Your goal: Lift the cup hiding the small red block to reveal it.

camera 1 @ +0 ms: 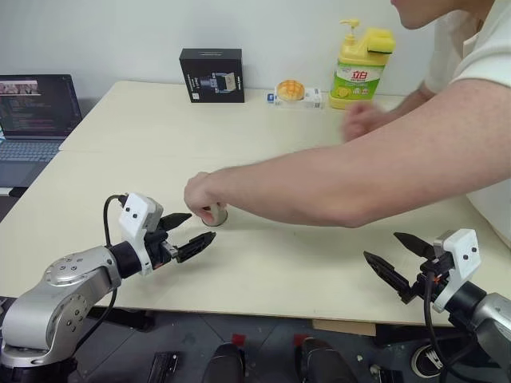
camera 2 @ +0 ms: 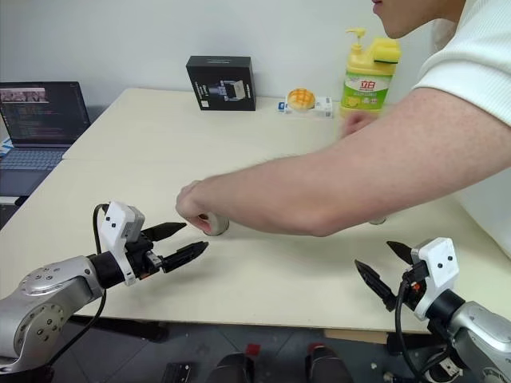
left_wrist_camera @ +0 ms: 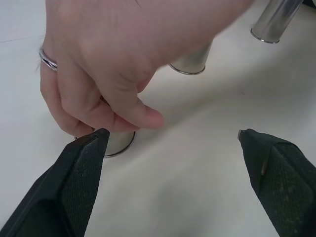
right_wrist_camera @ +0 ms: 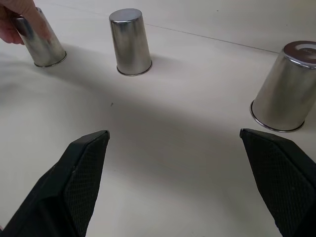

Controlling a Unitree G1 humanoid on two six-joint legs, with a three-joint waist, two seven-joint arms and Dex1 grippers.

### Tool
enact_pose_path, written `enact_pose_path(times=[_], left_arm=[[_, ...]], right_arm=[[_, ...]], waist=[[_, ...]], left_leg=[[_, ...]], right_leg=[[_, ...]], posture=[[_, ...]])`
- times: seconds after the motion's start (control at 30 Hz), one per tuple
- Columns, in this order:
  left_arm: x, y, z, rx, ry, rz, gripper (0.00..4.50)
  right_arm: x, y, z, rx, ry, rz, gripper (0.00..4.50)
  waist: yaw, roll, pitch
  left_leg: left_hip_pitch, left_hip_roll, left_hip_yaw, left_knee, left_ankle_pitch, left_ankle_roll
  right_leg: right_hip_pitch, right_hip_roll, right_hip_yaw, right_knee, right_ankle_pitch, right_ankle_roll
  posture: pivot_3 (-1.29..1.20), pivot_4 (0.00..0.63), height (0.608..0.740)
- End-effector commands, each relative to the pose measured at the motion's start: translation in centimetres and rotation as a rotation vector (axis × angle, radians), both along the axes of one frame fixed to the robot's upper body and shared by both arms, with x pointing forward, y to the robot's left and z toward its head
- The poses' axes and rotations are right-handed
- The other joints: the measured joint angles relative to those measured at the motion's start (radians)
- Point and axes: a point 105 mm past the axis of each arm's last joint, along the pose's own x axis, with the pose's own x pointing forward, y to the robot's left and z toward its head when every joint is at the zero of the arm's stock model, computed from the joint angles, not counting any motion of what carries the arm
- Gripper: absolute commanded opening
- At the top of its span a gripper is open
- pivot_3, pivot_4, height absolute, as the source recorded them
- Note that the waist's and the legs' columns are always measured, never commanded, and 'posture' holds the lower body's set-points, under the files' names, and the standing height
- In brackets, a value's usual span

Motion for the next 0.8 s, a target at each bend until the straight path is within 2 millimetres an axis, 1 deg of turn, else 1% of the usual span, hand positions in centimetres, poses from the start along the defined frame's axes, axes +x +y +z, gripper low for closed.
enact_pose_path(times=[0.03, 0.8], left_arm=[[0.16, 0.16, 1.10, 0.021, -0.053, 0.001, 4.45], [0.60, 0.50, 1.39, 0.023, -0.068, 0.026, 4.45]], right_arm=[[-0.09, 0.29, 0.93, -0.008, -0.039, 0.017, 4.50], [0.04, 0.32, 0.89, -0.009, -0.042, 0.018, 4.50]], waist=[[0.000, 0.000, 0.000], [0.000, 0.000, 0.000]], left_leg=[[0.000, 0.000, 0.000, 0.000, 0.000, 0.000], [0.000, 0.000, 0.000, 0.000, 0.000, 0.000]], right_leg=[[0.000, 0.000, 0.000, 0.000, 0.000, 0.000], [0.000, 0.000, 0.000, 0.000, 0.000, 0.000]], posture=[[0.00, 0.150, 0.740], [0.00, 0.150, 0.740]])
